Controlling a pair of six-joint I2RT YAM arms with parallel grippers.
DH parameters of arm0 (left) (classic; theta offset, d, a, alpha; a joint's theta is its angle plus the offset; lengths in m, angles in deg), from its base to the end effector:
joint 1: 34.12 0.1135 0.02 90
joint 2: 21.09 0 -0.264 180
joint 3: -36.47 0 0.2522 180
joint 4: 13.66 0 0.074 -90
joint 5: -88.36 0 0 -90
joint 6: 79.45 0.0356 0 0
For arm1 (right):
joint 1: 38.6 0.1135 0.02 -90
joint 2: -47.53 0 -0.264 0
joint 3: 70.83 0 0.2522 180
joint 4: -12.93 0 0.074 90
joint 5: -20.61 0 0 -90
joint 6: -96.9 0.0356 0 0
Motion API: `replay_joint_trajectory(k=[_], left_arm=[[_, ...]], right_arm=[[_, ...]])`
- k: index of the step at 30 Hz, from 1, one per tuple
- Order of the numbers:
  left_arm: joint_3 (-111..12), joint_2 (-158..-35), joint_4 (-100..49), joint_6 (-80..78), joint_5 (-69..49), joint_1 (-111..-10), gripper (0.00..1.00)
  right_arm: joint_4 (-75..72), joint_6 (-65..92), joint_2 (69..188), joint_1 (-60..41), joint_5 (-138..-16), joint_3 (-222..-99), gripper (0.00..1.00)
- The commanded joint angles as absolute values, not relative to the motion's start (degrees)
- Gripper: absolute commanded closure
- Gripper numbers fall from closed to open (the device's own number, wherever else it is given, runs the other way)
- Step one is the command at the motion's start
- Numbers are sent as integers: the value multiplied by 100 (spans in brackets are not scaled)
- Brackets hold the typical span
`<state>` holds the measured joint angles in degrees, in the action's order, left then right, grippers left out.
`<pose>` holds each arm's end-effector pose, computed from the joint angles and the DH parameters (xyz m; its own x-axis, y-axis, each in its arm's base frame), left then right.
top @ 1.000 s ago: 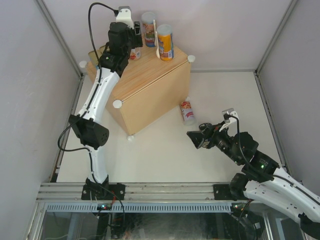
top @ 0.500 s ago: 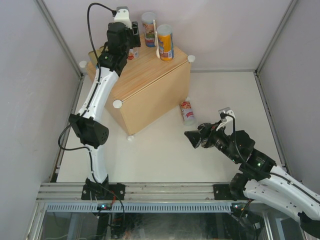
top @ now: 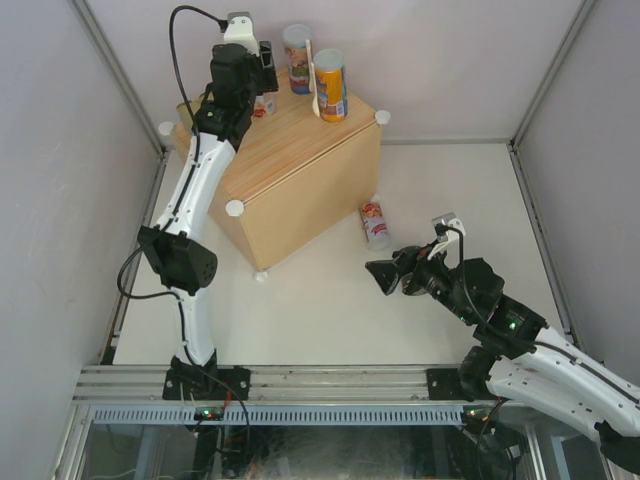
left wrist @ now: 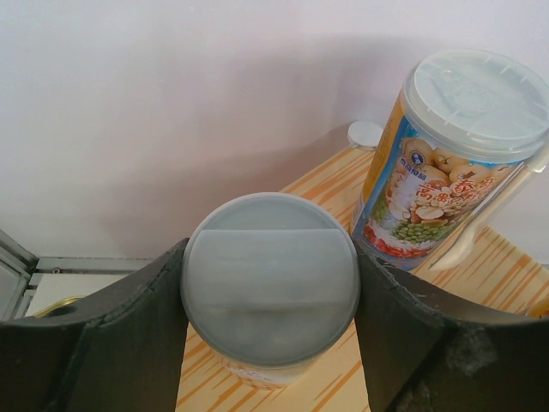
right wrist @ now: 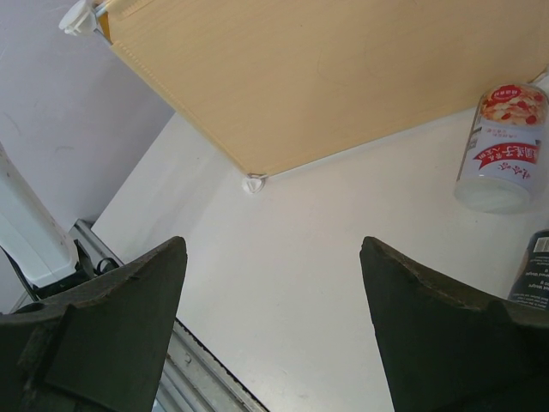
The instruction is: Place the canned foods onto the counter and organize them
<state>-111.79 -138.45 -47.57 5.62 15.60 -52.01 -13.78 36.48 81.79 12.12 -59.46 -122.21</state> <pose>0.4463 -0.1330 0.4718 -0.0508 -0.0699 -0.9963 0.0074 0.9975 -0.0703 0.1000 0.1125 0.3182 -0.4150 0.2607 -0.8717 -0.5174 0.7205 0.4618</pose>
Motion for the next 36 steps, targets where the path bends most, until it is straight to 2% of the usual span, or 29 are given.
replay_joint_trajectory(k=[1,12,21,28,36], left_arm=[[-11748,-13740,-4014,453,1478,-5157,60],[-11740,-13754,-4026,366,1400,-5159,28],[-11732,-13738,-4041,352,1426,-5159,9],[-11631,-13625,-4042,343,1444,-5166,6],[-10960,-12890,-3911,319,1480,-5186,5]], right_arm=[[-1061,3599,8206,1237,-6020,-12216,18],[-1046,3610,8200,1246,-6007,-12196,18],[-1039,3619,8221,1240,-6002,-12195,18],[-1018,3624,8277,1255,-6001,-12202,18],[-915,3608,8570,1307,-5832,-12195,18]])
